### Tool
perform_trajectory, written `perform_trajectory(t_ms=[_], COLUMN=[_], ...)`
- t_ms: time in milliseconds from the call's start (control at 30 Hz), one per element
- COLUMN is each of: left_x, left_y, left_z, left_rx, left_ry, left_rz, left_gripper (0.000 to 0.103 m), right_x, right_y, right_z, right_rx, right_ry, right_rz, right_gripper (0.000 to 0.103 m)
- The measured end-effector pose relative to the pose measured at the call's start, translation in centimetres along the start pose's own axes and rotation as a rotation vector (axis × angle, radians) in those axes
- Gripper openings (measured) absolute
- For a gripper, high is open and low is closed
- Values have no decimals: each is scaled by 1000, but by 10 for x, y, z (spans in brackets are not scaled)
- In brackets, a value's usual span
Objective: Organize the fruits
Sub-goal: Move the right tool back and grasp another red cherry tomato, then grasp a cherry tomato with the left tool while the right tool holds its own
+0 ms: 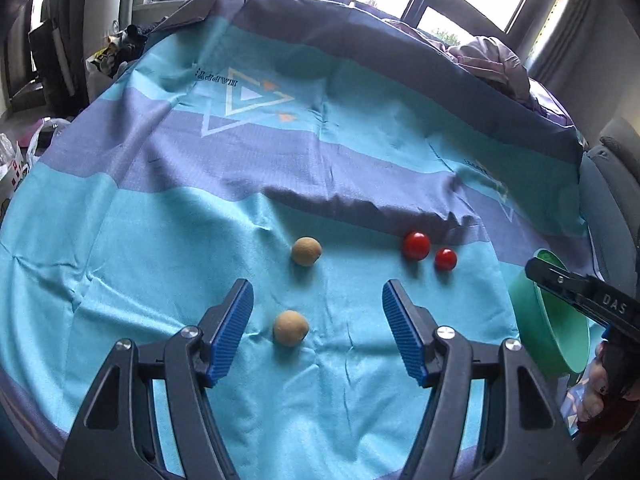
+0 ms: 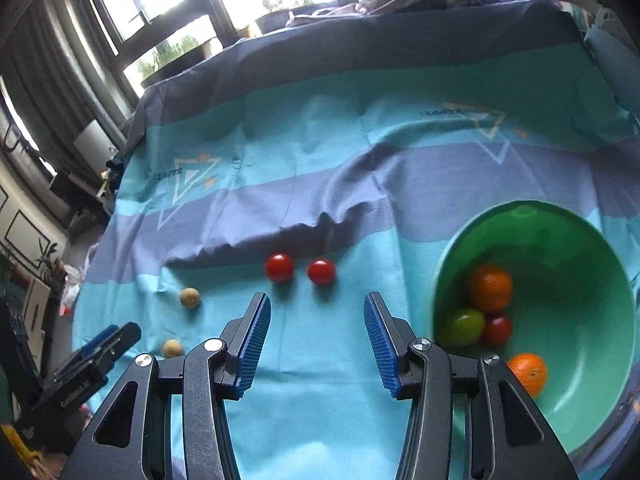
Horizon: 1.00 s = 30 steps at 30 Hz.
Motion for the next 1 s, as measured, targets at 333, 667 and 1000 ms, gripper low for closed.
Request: perform_trajectory(t_ms=[333,667,1000], left_x=[-1,-2,-3], left_y=[-7,-4,4], left_z=[9,11,14], left_rx=[8,2,-10], left_ry=[-26,-31,-37], left_rz=[0,15,31], left_gripper=[67,67,66], right_x=[12,16,-10], right_y=[-19,-12,-8], right_z=[98,128,90], right_rx=[-206,-284,-141], right_ry=[-126,-141,-156], right_rz=[-18,-36,-32], right_gripper=[42,31,29])
Point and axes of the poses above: each gripper's, at about its wrist camera, not at the fingertips, and z roughly the way its jaws point, y to its right, x to its top, the point moved 4 cm from there along z, roughly the way its jaws point, and after that the axes turned 14 degrees about z, right-handed, at the moved point
